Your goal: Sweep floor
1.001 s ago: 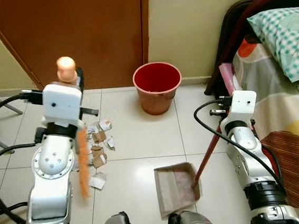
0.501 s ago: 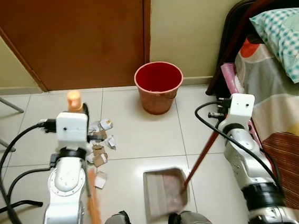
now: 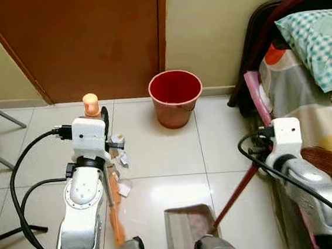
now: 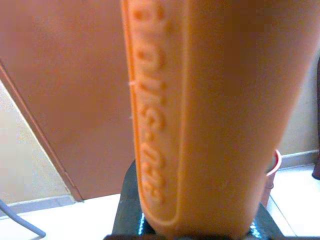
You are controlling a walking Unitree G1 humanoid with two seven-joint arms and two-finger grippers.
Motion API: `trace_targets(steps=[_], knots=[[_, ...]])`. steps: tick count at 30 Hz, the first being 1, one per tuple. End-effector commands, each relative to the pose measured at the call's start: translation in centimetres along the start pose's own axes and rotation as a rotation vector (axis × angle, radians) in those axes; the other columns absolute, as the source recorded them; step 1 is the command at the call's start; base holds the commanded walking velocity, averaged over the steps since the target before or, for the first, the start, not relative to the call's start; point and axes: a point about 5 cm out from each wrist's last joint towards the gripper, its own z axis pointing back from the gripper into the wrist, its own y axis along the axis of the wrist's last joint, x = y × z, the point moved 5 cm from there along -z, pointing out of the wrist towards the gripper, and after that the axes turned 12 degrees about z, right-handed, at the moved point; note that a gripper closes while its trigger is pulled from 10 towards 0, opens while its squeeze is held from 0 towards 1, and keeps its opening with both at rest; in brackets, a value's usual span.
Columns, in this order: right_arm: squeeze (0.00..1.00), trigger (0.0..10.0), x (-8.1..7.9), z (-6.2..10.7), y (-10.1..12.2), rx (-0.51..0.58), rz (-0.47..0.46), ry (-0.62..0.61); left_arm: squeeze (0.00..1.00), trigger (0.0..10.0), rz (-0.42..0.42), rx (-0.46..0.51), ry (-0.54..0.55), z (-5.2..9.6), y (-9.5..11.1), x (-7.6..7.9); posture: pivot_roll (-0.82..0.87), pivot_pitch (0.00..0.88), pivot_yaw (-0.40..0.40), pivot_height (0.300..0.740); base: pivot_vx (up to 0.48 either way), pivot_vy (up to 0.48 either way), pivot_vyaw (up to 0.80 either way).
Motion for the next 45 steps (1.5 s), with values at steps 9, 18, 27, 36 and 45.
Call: trace_targets(steps=[9, 18, 27, 36, 45], knots=[[0.00, 10.0, 0.0, 3.3, -3.4, -0.183, 0.150, 0.225, 0.00, 10.0, 0.019, 0.002, -0.008, -0.1, -0.1, 0.1, -0.05, 0.169, -0.060, 0.740, 0.000, 0.000, 0.00], [0.00, 10.0, 1.7, -0.5, 3.1, 0.077, 0.004, 0.003, 0.00, 10.0, 0.046, 0.001, -0.041, -0.4, -0.1, 1.2, -0.03, 0.168, -0.040, 0.740, 0.000, 0.000, 0.00], [0.00, 10.0, 1.7, -1.5, 6.0, 0.208, -0.102, -0.196, 0.00, 10.0, 0.080, -0.008, -0.067, -0.8, 0.5, 1.9, -0.02, 0.174, -0.031, 0.740, 0.000, 0.000, 0.00], [0.00, 9.3, 1.4, -2.5, 4.3, 0.229, -0.081, -0.288, 0.00, 10.0, 0.122, -0.033, -0.128, -0.9, 0.0, 3.5, -0.01, 0.177, -0.024, 0.740, 0.000, 0.000, 0.00], [0.00, 10.0, 1.5, -3.6, 4.6, 0.293, -0.037, -0.376, 0.00, 10.0, 0.180, -0.045, -0.209, -1.2, 0.8, 5.6, 0.00, 0.181, -0.019, 0.740, 0.000, 0.000, 0.00]])
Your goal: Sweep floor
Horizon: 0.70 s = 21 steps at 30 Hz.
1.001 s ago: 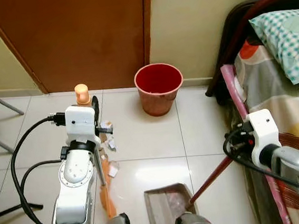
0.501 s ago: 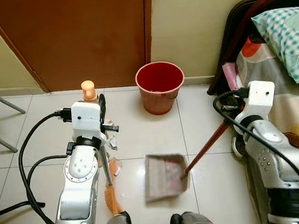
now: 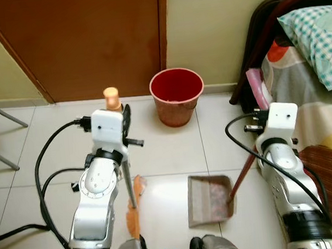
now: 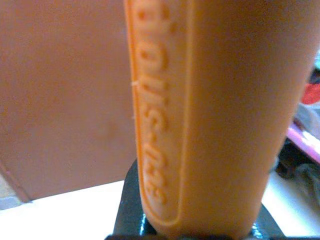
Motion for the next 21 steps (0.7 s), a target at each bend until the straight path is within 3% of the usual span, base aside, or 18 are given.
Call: trace_targets(steps=[1, 5, 7, 13, 14, 16, 21], knots=[[0.00, 10.0, 0.5, -0.2, 1.2, 0.062, -0.004, -0.034, 0.00, 10.0, 0.062, 0.028, -0.062, -0.3, 1.2, 1.6, 0.00, 0.181, -0.019, 0.740, 0.000, 0.000, 0.00], [0.00, 10.0, 0.4, -0.5, 1.5, 0.108, -0.012, -0.052, 0.00, 10.0, 0.118, 0.024, -0.194, -0.4, 1.9, 4.1, 0.00, 0.189, -0.013, 0.740, 0.000, 0.000, 0.00], [0.00, 10.0, 0.4, -0.8, 1.1, 0.082, -0.019, -0.061, 0.00, 10.0, 0.116, 0.017, -0.264, 0.0, 1.7, 5.3, 0.00, 0.189, -0.013, 0.740, 0.000, 0.000, 0.00], [0.00, 10.0, -1.1, -1.3, 0.9, 0.078, 0.003, -0.024, 0.00, 10.0, 0.148, 0.024, -0.320, 0.4, 2.3, 6.2, 0.00, 0.193, -0.015, 0.740, 0.000, 0.000, 0.00], [0.00, 10.0, -2.1, -1.3, 0.6, 0.072, 0.030, 0.023, 0.00, 10.0, 0.155, 0.049, -0.352, 0.5, 2.9, 6.7, 0.00, 0.197, -0.017, 0.740, 0.000, 0.000, 0.00], [0.00, 10.0, -2.6, -1.4, 0.3, 0.061, 0.035, 0.047, 0.00, 10.0, 0.152, 0.064, -0.364, 0.5, 3.3, 6.8, 0.00, 0.197, -0.017, 0.740, 0.000, 0.000, 0.00], [0.00, 10.0, -2.6, -1.8, -0.3, 0.026, 0.000, 0.049, 0.00, 10.0, 0.179, 0.092, -0.365, 0.2, 4.1, 6.9, 0.00, 0.192, -0.019, 0.740, 0.000, 0.000, 0.00]])
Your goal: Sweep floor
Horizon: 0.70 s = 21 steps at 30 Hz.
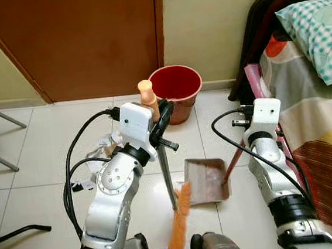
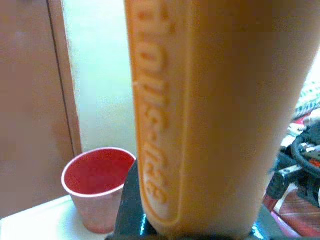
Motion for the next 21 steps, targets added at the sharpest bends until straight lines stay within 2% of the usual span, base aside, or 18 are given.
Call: trace_targets(steps=[1, 2, 6, 7, 8, 10, 12, 13, 14, 16, 17, 18, 19, 21], knots=[[0.00, 10.0, -0.2, -0.1, -0.7, -0.029, -0.011, 0.010, 0.00, 10.0, 0.002, 0.098, -0.038, -0.3, 2.5, 0.9, -0.01, 0.191, -0.019, 0.740, 0.000, 0.000, 0.00], [0.00, 10.0, -0.2, -0.1, -0.7, -0.029, -0.011, 0.010, 0.00, 10.0, 0.002, 0.098, -0.038, -0.3, 2.5, 0.9, -0.01, 0.191, -0.019, 0.740, 0.000, 0.000, 0.00], [0.00, 10.0, -0.4, -0.2, -0.9, -0.036, -0.005, 0.023, 0.00, 10.0, -0.012, 0.209, -0.008, -0.8, 5.8, 0.5, -0.01, 0.189, -0.020, 0.740, 0.000, 0.000, 0.00], [0.00, 10.0, -0.5, -0.3, -1.0, -0.041, -0.003, 0.028, 0.00, 10.0, -0.024, 0.257, 0.002, -1.0, 7.4, 0.2, 0.00, 0.186, -0.022, 0.740, 0.000, 0.000, 0.00], [0.00, 10.0, -0.5, -0.3, -1.0, -0.041, -0.003, 0.028, 0.00, 10.0, -0.024, 0.257, 0.002, -1.0, 7.4, 0.2, 0.00, 0.186, -0.022, 0.740, 0.000, 0.000, 0.00], [0.00, 10.0, -0.7, -0.5, -1.2, -0.050, 0.005, 0.036, 0.00, 10.0, -0.038, 0.307, 0.028, -1.2, 9.2, -0.5, 0.00, 0.184, -0.024, 0.740, 0.000, 0.000, 0.00], [0.00, 10.0, -0.7, -0.5, -1.2, -0.051, 0.007, 0.037, 0.00, 10.0, -0.053, 0.325, 0.041, -1.2, 9.9, -0.9, 0.00, 0.184, -0.024, 0.740, 0.000, 0.000, 0.00], [0.00, 10.0, -0.7, -0.6, -1.2, -0.052, 0.009, 0.038, 0.00, 10.0, -0.080, 0.331, 0.068, -1.1, 10.3, -1.8, 0.00, 0.182, -0.026, 0.740, 0.000, 0.000, 0.00], [0.00, 10.0, -0.7, -0.6, -1.2, -0.052, 0.009, 0.038, 0.00, 10.0, -0.080, 0.331, 0.068, -1.1, 10.3, -1.8, 0.00, 0.182, -0.026, 0.740, 0.000, 0.000, 0.00], [0.00, 10.0, -0.7, -0.6, -1.2, -0.052, 0.008, 0.039, 0.00, 10.0, -0.119, 0.317, 0.107, -0.9, 10.1, -3.1, 0.00, 0.182, -0.026, 0.740, 0.000, 0.000, 0.00], [0.00, 10.0, -0.7, -0.6, -1.2, -0.052, 0.008, 0.039, 0.00, 10.0, -0.119, 0.317, 0.107, -0.9, 10.1, -3.1, 0.00, 0.182, -0.026, 0.740, 0.000, 0.000, 0.00], [0.00, 10.0, -0.7, -0.7, -1.3, -0.052, 0.003, 0.039, 0.00, 10.0, -0.186, 0.297, 0.147, -0.3, 9.7, -4.3, 0.00, 0.182, -0.026, 0.740, 0.000, 0.000, 0.00], [0.00, 10.0, -0.6, -0.7, -1.3, -0.052, -0.003, 0.040, 0.00, 10.0, -0.218, 0.273, 0.186, 0.2, 9.0, -5.3, 0.00, 0.178, -0.028, 0.740, 0.000, 0.000, 0.00], [0.00, 10.0, -0.5, -0.7, -1.4, -0.052, -0.005, 0.041, 0.00, 10.0, -0.224, 0.260, 0.206, 0.5, 8.6, -5.8, 0.00, 0.178, -0.028, 0.740, 0.000, 0.000, 0.00]])
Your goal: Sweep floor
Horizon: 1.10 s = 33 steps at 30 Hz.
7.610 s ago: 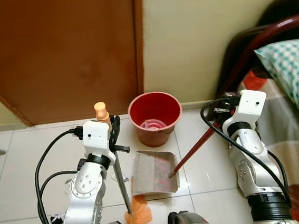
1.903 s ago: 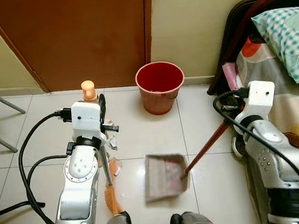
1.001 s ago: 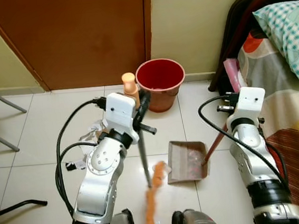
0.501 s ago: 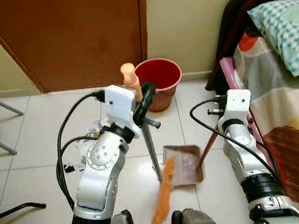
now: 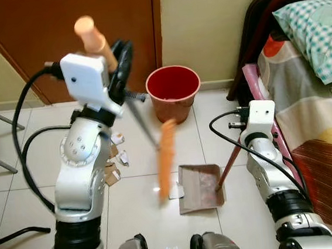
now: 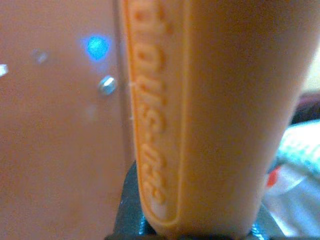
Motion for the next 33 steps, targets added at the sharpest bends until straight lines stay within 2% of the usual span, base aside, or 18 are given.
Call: trace_targets(steps=[1, 2, 3, 5, 7, 8, 9, 13, 17, 20, 21, 23, 26, 29, 32, 33], knots=[[0.00, 10.0, 0.0, 0.0, -0.3, -0.011, 0.002, 0.006, 0.00, 10.0, -0.032, 0.006, 0.022, 0.3, 0.1, -0.6, 0.00, 0.178, -0.028, 0.740, 0.000, 0.000, 0.00], [0.00, 10.0, 0.0, 0.0, -0.3, -0.011, 0.002, 0.006, 0.00, 10.0, -0.032, 0.006, 0.022, 0.3, 0.1, -0.6, 0.00, 0.178, -0.028, 0.740, 0.000, 0.000, 0.00], [0.00, 10.0, -0.1, 0.0, -0.1, -0.001, 0.033, 0.008, 0.00, 10.0, -0.082, -0.031, 0.039, 1.1, -1.1, -1.3, 0.00, 0.178, -0.030, 0.740, 0.000, 0.000, 0.00], [0.00, 10.0, -0.4, 0.0, 0.1, 0.012, 0.053, 0.020, 0.00, 10.0, -0.124, -0.069, 0.050, 1.9, -2.5, -1.8, 0.00, 0.176, -0.034, 0.740, 0.000, 0.000, 0.00], [0.00, 10.0, -0.4, 0.0, 0.1, 0.012, 0.056, 0.023, 0.00, 10.0, -0.133, -0.097, 0.060, 2.4, -3.5, -2.1, 0.00, 0.176, -0.034, 0.740, 0.000, 0.000, 0.00], [0.00, 10.0, -0.5, 0.0, 0.1, 0.012, 0.056, 0.023, 0.00, 10.0, -0.135, -0.103, 0.062, 2.5, -3.7, -2.1, 0.00, 0.176, -0.034, 0.740, 0.000, 0.000, 0.00], [0.00, 10.0, -0.6, -0.1, 0.1, 0.013, 0.060, 0.031, 0.00, 10.0, -0.134, -0.130, 0.074, 3.0, -4.9, -2.4, -0.01, 0.176, -0.032, 0.740, 0.000, 0.000, 0.00], [0.00, 10.0, -1.2, 0.0, 0.3, 0.020, 0.066, 0.056, 0.00, 10.0, -0.078, -0.185, 0.145, 3.7, -7.3, -3.4, -0.03, 0.187, -0.019, 0.740, 0.000, 0.000, 0.00], [0.00, 10.0, -1.3, 0.1, 0.0, 0.000, 0.061, 0.065, 0.00, 10.0, -0.052, -0.185, 0.120, 3.3, -8.1, -2.5, -0.04, 0.190, -0.012, 0.740, 0.000, 0.000, 0.00], [0.00, 10.0, -1.6, -0.1, -0.4, -0.025, 0.059, 0.077, 0.00, 10.0, -0.018, -0.160, 0.086, 2.1, -8.2, -1.0, -0.05, 0.185, -0.016, 0.740, 0.000, 0.000, 0.00], [0.00, 10.0, -1.6, -0.1, -0.4, -0.025, 0.059, 0.077, 0.00, 10.0, -0.018, -0.160, 0.086, 2.1, -8.2, -1.0, -0.05, 0.185, -0.016, 0.740, 0.000, 0.000, 0.00], [0.00, 10.0, -1.6, -0.2, -0.6, -0.040, 0.041, 0.086, 0.00, 10.0, 0.041, -0.133, 0.087, 1.1, -8.3, 0.1, -0.05, 0.188, -0.027, 0.740, 0.000, 0.000, 0.00], [0.00, 10.0, -1.7, -0.3, -0.6, -0.041, 0.041, 0.087, 0.00, 10.0, 0.066, -0.130, 0.089, 0.9, -8.5, 0.5, -0.05, 0.188, -0.027, 0.740, 0.000, 0.000, 0.00], [0.00, 10.0, -1.7, -0.3, -0.7, -0.045, 0.030, 0.095, 0.00, 10.0, 0.140, -0.108, 0.084, 0.6, -8.7, 2.0, -0.06, 0.179, -0.033, 0.740, 0.000, 0.000, 0.00], [0.00, 10.0, -1.7, -0.3, -0.7, -0.047, 0.026, 0.097, 0.00, 10.0, 0.182, -0.087, 0.085, 0.4, -8.4, 2.5, -0.06, 0.179, -0.033, 0.740, 0.000, 0.000, 0.00], [0.00, 10.0, -1.7, -0.3, -0.7, -0.048, 0.020, 0.101, 0.00, 10.0, 0.229, -0.060, 0.099, 0.2, -7.9, 2.4, -0.06, 0.173, -0.032, 0.740, 0.000, 0.000, 0.00]])
